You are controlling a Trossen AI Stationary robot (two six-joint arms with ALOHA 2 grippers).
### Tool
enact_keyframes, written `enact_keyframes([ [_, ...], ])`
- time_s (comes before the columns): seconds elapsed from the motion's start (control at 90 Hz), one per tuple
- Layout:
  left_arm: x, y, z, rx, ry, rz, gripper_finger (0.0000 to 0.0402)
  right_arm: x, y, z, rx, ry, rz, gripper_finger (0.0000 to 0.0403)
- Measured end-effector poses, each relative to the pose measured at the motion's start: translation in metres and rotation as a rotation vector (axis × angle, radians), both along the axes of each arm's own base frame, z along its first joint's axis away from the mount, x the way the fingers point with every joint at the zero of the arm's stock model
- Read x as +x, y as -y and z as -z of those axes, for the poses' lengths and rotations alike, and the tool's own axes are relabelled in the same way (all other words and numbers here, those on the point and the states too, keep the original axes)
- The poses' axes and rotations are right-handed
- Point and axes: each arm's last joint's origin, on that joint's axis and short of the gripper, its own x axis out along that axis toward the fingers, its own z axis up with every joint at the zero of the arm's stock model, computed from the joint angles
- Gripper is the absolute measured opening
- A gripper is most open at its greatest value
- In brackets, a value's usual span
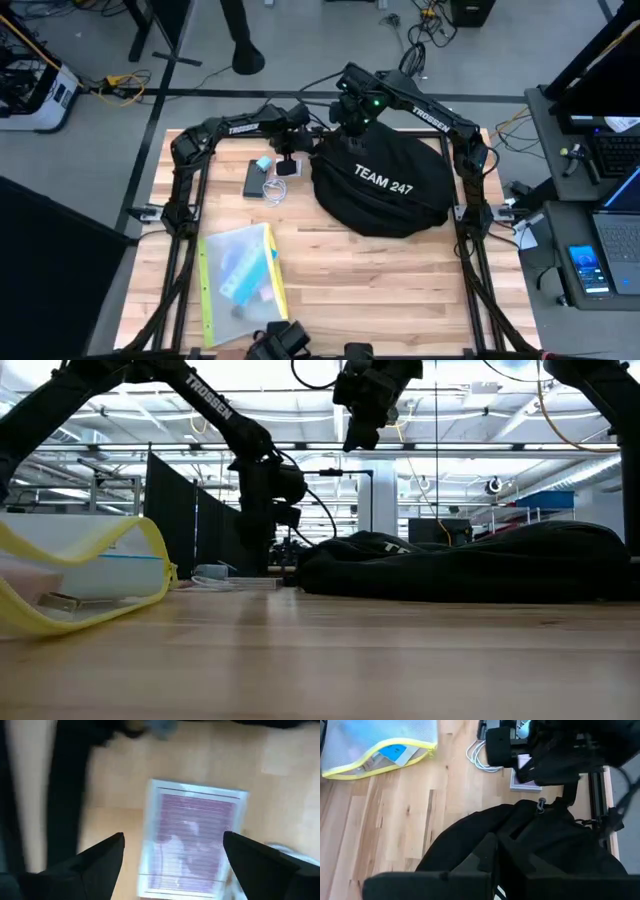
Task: Unpack backpack
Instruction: Put the game card into the green zip bag
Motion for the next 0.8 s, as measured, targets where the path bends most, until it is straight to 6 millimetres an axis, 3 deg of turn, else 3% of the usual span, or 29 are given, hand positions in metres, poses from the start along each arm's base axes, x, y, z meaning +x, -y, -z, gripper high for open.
enact_keyframes([
  [0.189, 0.004, 0.012, 0.0, -0.018, -0.029, 0.07, 0.0323, 0.001, 0.0, 0.01, 0.019, -0.028, -0.007, 0.0],
  [0.611, 0.01, 0.014, 0.014, 0.018, -0.08, 0.122, 0.0323, 0.003, -0.005, 0.081, 0.14, -0.216, -0.015, 0.0],
  [0.8, 0.018, 0.023, 0.016, 0.031, -0.065, 0.146, 0.0323, 0.007, -0.008, 0.092, 0.137, -0.21, -0.025, 0.0],
])
